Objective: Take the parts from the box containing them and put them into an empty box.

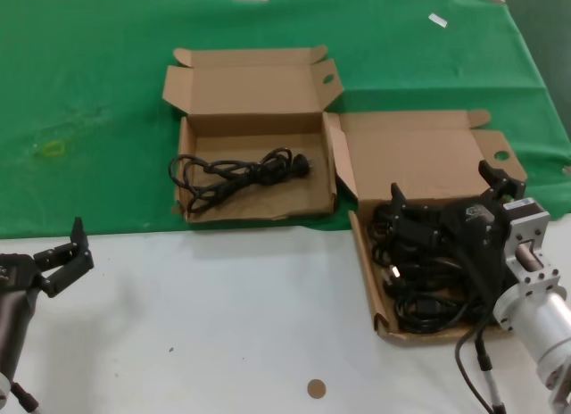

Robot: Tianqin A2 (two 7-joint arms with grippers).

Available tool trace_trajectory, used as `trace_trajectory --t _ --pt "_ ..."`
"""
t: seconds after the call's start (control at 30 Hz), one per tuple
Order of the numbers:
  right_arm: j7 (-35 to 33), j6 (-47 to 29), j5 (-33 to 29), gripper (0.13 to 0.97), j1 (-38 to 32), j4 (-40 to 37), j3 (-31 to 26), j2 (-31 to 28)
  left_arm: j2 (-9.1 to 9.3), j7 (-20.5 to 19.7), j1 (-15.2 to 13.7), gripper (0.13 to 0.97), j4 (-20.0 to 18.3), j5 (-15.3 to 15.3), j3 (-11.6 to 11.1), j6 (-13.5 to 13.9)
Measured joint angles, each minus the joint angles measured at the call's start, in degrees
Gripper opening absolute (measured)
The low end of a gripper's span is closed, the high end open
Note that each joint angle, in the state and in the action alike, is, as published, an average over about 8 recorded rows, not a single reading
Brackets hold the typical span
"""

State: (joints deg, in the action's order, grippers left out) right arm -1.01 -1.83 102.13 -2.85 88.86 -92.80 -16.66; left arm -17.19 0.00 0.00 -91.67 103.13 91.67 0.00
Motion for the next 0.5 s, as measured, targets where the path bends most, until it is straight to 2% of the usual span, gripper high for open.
trace_trajectory --t 0.5 --pt "0.0 0.0 0.0 0.966 0.0 0.0 0.0 0.0 0.0 0.0 0.0 0.966 0.0 0.0 0.0 0.0"
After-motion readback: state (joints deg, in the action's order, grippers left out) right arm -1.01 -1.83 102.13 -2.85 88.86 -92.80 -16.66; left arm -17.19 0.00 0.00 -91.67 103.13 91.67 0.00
